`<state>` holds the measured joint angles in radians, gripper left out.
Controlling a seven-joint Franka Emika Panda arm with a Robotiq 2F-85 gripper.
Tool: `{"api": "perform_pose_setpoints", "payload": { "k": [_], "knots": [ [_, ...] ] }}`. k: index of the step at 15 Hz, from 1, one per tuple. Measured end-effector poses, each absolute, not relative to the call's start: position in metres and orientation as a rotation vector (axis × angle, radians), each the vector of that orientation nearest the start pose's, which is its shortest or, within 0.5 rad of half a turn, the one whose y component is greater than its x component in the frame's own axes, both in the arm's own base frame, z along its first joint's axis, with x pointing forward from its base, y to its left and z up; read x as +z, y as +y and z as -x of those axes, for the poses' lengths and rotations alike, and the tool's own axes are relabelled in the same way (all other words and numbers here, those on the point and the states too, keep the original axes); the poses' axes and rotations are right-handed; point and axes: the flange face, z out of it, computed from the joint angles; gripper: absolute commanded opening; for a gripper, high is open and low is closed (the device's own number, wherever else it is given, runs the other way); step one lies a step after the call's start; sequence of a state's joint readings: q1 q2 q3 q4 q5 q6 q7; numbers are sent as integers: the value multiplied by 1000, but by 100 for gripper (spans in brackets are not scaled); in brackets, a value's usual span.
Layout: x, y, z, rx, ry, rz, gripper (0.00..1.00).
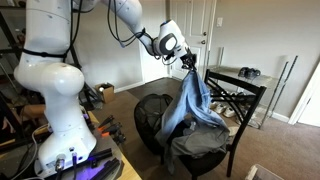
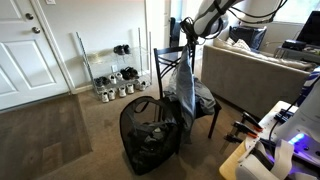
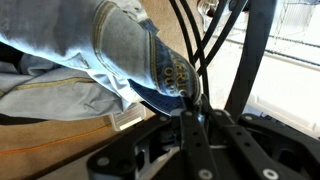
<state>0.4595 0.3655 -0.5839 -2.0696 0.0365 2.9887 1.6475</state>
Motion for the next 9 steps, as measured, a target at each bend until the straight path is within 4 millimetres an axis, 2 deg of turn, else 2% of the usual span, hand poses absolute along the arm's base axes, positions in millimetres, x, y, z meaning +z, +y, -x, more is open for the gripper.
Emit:
{"api": "perform_pose_setpoints", "payload": {
  "k": [4,9],
  "knots": [
    [387,-34,-611,-894,1938,1888,2],
    [434,-19,-599,-1047,1822,1932,2]
  ]
}}
